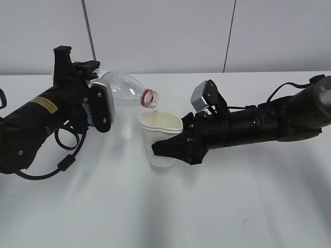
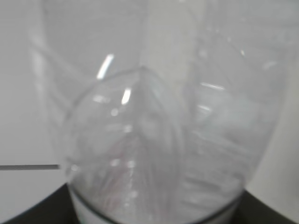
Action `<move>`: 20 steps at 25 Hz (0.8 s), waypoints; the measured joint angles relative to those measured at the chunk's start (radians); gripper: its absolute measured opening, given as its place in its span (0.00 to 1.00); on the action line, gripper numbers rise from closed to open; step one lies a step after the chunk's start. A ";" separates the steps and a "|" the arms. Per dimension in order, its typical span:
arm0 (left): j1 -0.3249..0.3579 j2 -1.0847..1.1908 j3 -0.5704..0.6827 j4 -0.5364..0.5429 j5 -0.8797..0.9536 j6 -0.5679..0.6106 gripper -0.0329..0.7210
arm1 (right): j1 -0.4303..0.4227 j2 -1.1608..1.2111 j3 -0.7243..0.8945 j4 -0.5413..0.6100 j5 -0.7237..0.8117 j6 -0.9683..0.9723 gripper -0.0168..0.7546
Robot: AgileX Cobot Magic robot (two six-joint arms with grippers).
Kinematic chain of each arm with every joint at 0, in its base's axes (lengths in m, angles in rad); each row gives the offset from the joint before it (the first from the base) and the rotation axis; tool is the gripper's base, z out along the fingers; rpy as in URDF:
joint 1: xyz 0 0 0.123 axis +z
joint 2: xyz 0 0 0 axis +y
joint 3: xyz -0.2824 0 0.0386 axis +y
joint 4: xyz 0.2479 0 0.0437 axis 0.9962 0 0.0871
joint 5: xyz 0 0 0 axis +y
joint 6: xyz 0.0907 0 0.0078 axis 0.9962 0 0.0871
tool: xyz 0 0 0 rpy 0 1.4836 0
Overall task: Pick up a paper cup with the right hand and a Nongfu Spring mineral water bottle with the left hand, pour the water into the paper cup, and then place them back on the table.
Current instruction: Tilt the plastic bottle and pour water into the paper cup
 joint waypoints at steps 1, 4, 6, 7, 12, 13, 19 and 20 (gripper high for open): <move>0.000 0.000 0.000 0.000 0.000 0.010 0.53 | 0.000 0.000 0.000 0.000 0.000 0.000 0.62; 0.000 0.000 0.000 0.000 -0.001 0.020 0.53 | 0.000 0.000 0.000 0.000 0.000 0.000 0.62; 0.000 0.000 0.000 0.000 -0.001 0.023 0.53 | 0.000 0.000 0.000 0.000 0.000 0.000 0.62; 0.000 0.000 0.000 0.000 -0.001 0.023 0.53 | 0.000 0.000 0.000 0.000 0.000 0.000 0.62; 0.000 0.000 0.000 0.000 -0.002 0.024 0.53 | 0.000 0.000 0.000 0.000 0.001 0.000 0.62; 0.000 0.000 0.000 0.000 -0.002 0.024 0.53 | 0.000 0.000 0.000 0.000 0.001 0.000 0.62; 0.000 0.000 0.000 -0.001 -0.005 0.031 0.53 | 0.000 0.000 0.000 0.000 0.002 0.000 0.62; 0.000 0.000 0.000 -0.001 -0.007 0.037 0.53 | 0.000 0.000 0.000 0.000 0.002 0.000 0.62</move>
